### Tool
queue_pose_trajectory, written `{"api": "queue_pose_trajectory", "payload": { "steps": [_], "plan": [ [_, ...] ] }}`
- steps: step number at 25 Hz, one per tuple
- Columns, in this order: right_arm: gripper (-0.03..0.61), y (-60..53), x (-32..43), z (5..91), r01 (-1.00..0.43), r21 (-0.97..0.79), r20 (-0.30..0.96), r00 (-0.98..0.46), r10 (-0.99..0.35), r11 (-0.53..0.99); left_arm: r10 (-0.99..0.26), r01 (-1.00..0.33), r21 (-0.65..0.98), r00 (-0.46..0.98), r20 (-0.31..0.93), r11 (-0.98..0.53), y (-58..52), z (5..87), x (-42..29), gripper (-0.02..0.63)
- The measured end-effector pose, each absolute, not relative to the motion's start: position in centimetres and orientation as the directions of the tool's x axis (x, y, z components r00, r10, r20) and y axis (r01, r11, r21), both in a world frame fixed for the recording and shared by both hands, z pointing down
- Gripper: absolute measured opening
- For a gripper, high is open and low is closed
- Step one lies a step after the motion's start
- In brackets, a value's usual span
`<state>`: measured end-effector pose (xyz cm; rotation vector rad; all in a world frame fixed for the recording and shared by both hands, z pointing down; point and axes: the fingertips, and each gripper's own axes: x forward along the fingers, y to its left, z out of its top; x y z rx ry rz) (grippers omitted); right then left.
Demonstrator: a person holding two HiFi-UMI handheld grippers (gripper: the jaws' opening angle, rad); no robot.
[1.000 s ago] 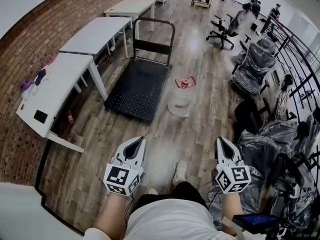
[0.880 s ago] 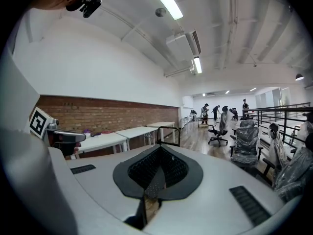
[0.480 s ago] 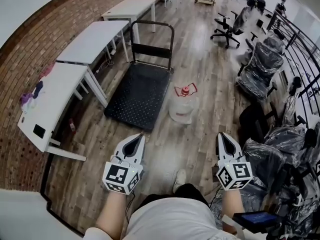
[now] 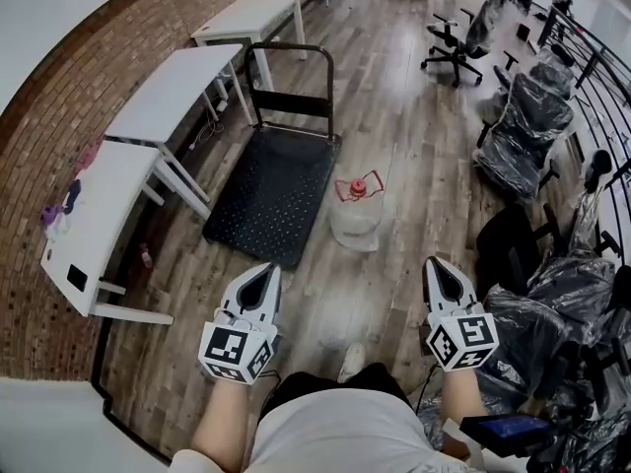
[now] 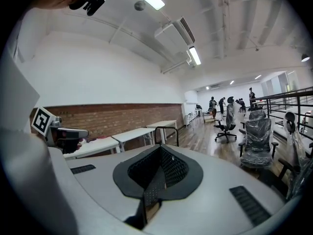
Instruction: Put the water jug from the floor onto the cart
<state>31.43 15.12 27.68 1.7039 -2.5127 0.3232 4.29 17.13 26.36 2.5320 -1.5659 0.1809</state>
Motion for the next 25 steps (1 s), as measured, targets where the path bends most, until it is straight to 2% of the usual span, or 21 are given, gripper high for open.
{"api": "queue_pose_trajectory", "payload": {
  "steps": [10, 20, 25],
  "plan": [
    [0.002, 12.4, 32.8, 30.1, -0.911, -0.186, 0.222, -0.403, -0.888, 0.368, -0.868, -0.890, 0.072, 0.455, 0.200, -0.450, 13.7, 26.2, 6.1, 0.000],
    [0.002, 6.5, 32.9, 29.5, -0.930, -0.124, 0.247, -0.367, -0.897, 0.346, -0.847, -0.863, 0.136, 0.504, 0.168, -0.487, 6.0, 27.3, 6.2, 0.000],
    [0.002, 1.3, 30.2, 29.3, -0.930, -0.099, 0.256, -0.366, -0.895, 0.353, -0.844, -0.858, 0.127, 0.512, 0.158, -0.497, 0.9, 27.4, 4.1, 0.000]
  ]
}}
